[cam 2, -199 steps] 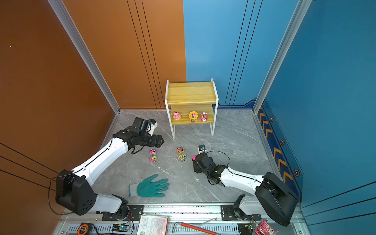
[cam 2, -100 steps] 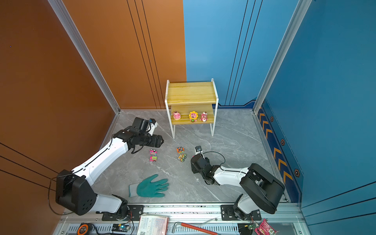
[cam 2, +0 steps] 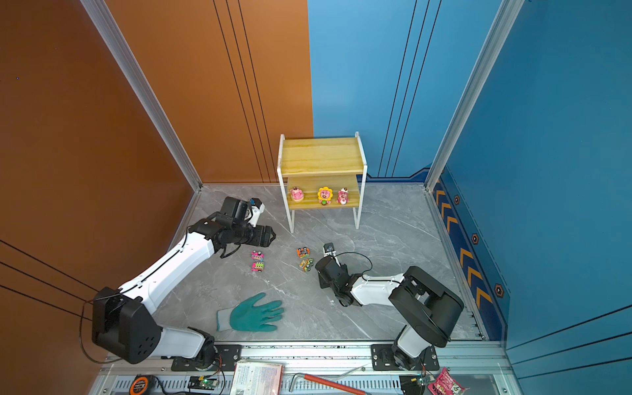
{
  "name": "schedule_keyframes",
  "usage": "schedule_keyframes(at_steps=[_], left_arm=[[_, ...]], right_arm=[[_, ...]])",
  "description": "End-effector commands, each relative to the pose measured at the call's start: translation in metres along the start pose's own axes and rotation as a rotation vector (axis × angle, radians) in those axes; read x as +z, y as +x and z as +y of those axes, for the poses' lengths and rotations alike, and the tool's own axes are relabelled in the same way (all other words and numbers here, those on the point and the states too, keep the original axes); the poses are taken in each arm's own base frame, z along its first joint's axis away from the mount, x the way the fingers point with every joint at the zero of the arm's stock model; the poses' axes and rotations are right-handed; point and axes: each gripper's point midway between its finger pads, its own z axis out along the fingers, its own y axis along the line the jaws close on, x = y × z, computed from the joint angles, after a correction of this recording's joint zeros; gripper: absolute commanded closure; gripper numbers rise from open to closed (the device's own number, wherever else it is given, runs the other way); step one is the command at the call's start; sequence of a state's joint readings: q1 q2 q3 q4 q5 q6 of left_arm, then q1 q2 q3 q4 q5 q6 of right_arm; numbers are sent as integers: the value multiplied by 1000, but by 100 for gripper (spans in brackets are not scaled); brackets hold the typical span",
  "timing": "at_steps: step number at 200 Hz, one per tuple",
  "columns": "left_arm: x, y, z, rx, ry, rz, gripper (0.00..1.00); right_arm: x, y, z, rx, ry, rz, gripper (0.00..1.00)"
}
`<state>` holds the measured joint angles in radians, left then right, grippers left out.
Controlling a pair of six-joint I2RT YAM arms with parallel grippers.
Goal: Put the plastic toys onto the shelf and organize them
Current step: 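Lower the right gripper and close it on the pink-topped green car, then lift the car with the right gripper while the left gripper moves toward the shelf front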
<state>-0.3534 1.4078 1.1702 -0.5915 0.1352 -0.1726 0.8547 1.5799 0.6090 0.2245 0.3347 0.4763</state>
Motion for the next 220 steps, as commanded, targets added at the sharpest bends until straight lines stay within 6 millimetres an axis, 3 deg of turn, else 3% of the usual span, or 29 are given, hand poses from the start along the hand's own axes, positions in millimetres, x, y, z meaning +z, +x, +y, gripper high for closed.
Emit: schedule_keyframes(at_steps=[1, 72, 99, 144, 184, 189, 220], left_arm=[[-5, 1, -2, -3, 25, -14, 16], [-11, -4, -10, -9, 71, -48, 16], [-17, -7, -13, -6, 82, -68, 16], [-50, -25, -28, 28, 98, -168, 16], [-87, -48, -53, 85, 139, -272, 16], [-91, -50, -57, 98, 145, -280, 16], [-107, -62, -82, 195, 189, -318, 16]], right_arm=[[-12, -20, 2, 11, 7, -24, 70], [-70, -65, 3, 19, -69, -49, 73], [-99, -91, 5, 14, -99, -65, 74], [-156, -156, 1, -17, -110, -124, 74], [-203, -230, -10, -53, -102, -231, 73], [-206, -242, -20, -41, -84, -247, 73], [-221, -297, -35, -48, -66, -324, 73]])
